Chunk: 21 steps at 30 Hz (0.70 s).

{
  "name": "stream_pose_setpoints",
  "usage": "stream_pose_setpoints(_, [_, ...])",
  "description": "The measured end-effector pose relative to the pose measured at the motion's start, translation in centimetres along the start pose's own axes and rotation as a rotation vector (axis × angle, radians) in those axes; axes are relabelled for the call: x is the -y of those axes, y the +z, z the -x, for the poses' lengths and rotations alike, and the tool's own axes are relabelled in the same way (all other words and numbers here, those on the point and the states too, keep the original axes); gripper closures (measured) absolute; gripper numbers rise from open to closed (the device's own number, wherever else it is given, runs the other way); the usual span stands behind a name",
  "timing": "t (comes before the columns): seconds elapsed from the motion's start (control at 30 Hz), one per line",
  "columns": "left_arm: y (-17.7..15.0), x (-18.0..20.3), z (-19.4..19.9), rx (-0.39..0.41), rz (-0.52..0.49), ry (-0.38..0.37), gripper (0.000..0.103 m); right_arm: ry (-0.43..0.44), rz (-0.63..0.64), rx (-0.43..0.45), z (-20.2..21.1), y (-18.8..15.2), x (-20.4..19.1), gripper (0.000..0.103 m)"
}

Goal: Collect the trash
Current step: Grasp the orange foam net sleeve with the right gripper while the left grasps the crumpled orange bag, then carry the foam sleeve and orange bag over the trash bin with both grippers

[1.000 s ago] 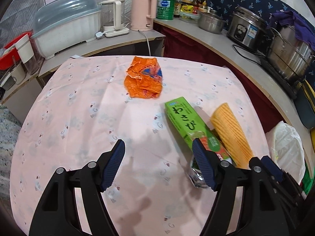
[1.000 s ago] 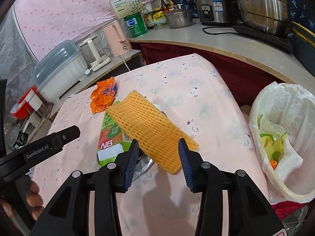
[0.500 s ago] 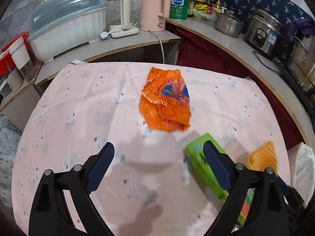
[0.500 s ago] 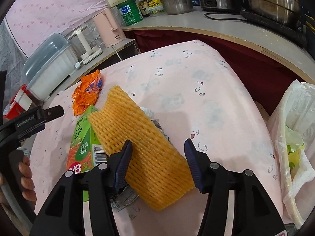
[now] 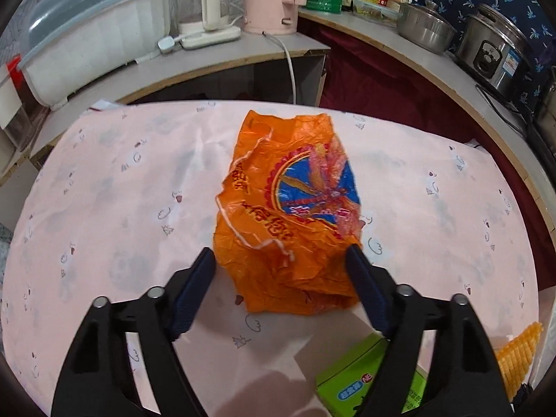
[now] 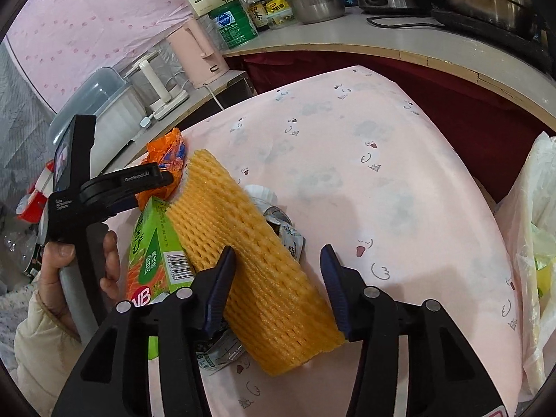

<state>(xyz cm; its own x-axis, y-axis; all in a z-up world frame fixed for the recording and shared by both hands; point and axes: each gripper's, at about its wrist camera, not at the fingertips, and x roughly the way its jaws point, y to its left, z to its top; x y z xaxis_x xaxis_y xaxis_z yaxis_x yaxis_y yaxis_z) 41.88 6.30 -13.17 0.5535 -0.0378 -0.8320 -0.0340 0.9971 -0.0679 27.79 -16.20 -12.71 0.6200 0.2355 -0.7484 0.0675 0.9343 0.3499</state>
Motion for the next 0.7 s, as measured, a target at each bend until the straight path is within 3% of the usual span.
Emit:
stream_pose_setpoints(0.07, [-0.1,0.2,0.3,0.002,-0.003,-0.018,0.052,0.005,0.018,0.001,0.1,0.0,-0.4,0.07])
stream_pose_setpoints(0.17, [-0.4,0.4,1.0,0.0,0.004,-0.044,0.071,-0.026,0.054,0.011,0.4,0.0,-1.2,0.075])
stream_pose_setpoints(0.27, [-0.9,0.6,2.1,0.001,0.005,-0.05,0.08,-0.029,0.053,0.012,0.8,-0.2,-1.2,0.084])
stream_pose_setpoints(0.37, [-1.7,0.9,3.2,-0.001,0.007,-0.05,0.083,-0.028,0.046,0.009,1.5,-0.3,-1.2,0.091])
stream_pose_setpoints(0.7, [-4.3,1.9,9.3,0.035,0.011,-0.065,0.085,-0.033,0.036,0.102,7.3,-1.1,-1.2,0.092])
